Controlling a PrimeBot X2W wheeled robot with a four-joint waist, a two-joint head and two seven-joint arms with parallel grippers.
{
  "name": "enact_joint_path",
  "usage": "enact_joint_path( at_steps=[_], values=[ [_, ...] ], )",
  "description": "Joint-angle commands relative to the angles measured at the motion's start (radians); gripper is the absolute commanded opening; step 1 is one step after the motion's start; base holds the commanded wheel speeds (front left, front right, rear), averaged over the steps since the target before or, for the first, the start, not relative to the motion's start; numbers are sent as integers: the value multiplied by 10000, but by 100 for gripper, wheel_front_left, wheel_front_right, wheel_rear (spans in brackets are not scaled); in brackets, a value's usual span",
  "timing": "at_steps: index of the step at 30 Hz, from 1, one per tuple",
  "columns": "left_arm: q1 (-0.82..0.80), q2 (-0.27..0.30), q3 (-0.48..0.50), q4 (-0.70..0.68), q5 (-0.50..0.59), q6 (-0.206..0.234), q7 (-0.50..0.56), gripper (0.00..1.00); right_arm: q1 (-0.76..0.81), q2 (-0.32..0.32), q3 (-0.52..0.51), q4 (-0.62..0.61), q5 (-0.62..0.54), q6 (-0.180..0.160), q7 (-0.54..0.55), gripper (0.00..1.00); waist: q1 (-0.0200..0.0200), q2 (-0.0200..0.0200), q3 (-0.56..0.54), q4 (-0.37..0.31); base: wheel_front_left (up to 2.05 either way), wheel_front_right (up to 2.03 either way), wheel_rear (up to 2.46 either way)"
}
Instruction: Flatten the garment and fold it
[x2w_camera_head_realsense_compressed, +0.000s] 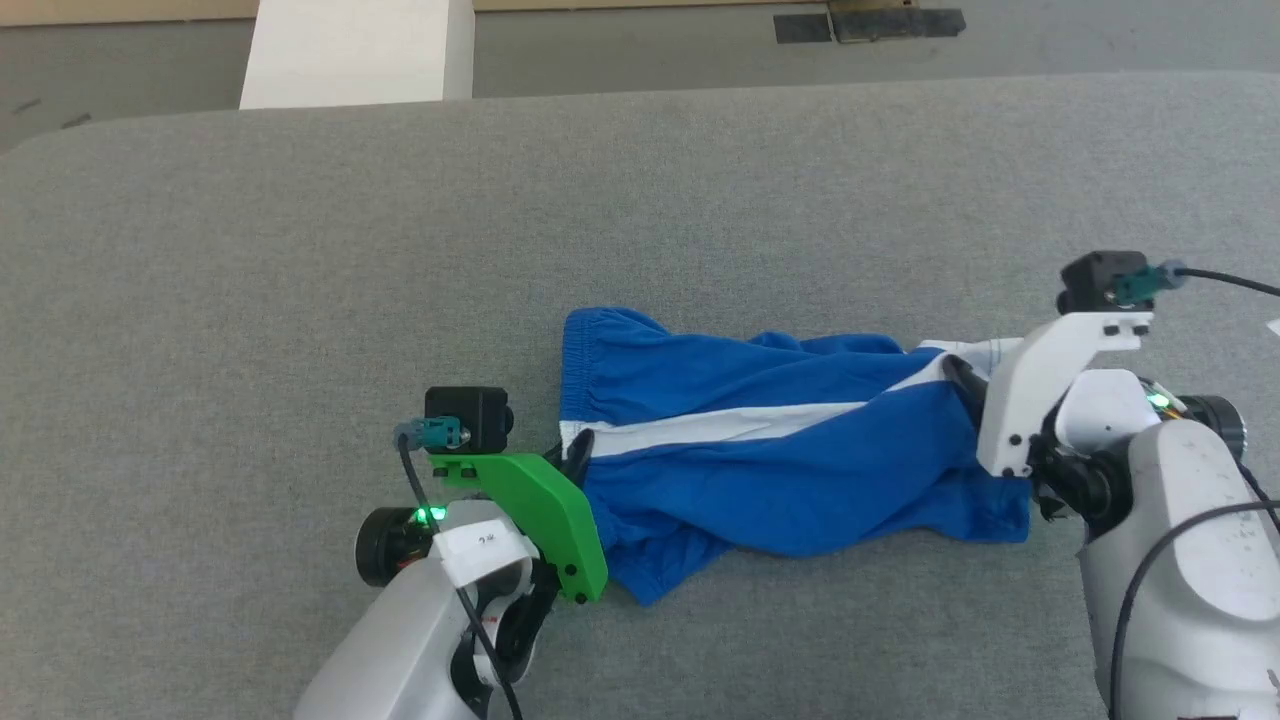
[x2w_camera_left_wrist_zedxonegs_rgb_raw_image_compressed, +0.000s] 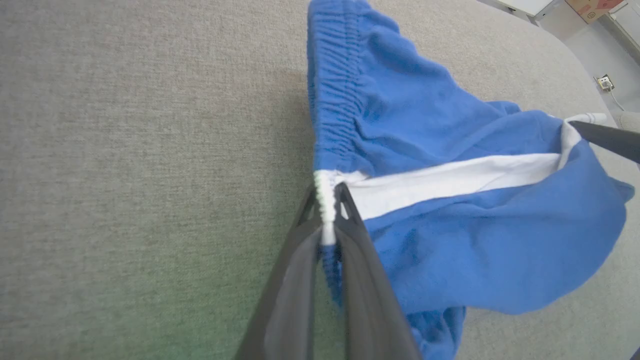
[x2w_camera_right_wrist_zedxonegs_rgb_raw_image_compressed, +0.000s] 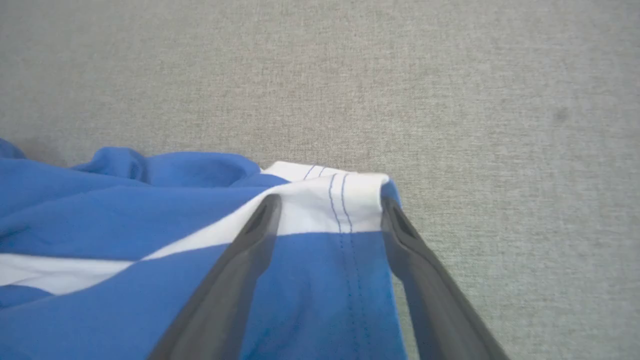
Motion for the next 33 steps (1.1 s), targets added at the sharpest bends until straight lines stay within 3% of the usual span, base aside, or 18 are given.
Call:
enact_joint_path(
  at_steps=[1, 2, 3, 12, 18, 22, 26, 33],
  values=[
    [-76, 94, 10, -30, 14, 42, 55, 0, -257, -3, 147, 103, -39, -13, 55, 41, 0, 0, 79, -1, 0, 0, 0],
    [-93, 102, 7, -42, 19, 48, 61, 0, -310, -3, 197, 133, -46, -13, 43, 13, 0, 0, 104, -1, 0, 0, 0],
    [-114, 108, 3, -56, 23, 54, 68, 0, -363, -3, 271, 182, -70, -13, 63, 0, 0, 0, 131, 3, 0, 0, 0],
    [-221, 184, -29, -144, 42, 52, 74, 0, -302, -3, 411, -375, -804, -13, -49, 0, 0, 0, 197, 6, 0, 0, 0],
    [-568, 403, 144, -1121, -531, -630, 388, 0, 9, -55, 863, -2135, -633, -13, 630, 0, 0, 0, 29, -48, 0, 0, 0],
    [-1217, 957, 472, -2127, -919, -976, 1104, 0, -138, -419, 1203, -3567, -477, -13, 1303, 0, 0, 0, -43, -124, 0, 0, 0],
    [-2299, 1315, 1072, -2922, -1475, -1007, 1924, 0, -846, -1014, 1735, -4450, -318, -13, 1834, 0, 0, 0, 67, -196, 0, 0, 0],
    [-4645, 1303, 2004, -2527, -1884, -714, 2435, 0, -3084, -1767, 2523, -4000, 34, -13, 1643, 0, 0, 0, 618, -239, 0, 0, 0]
  ],
)
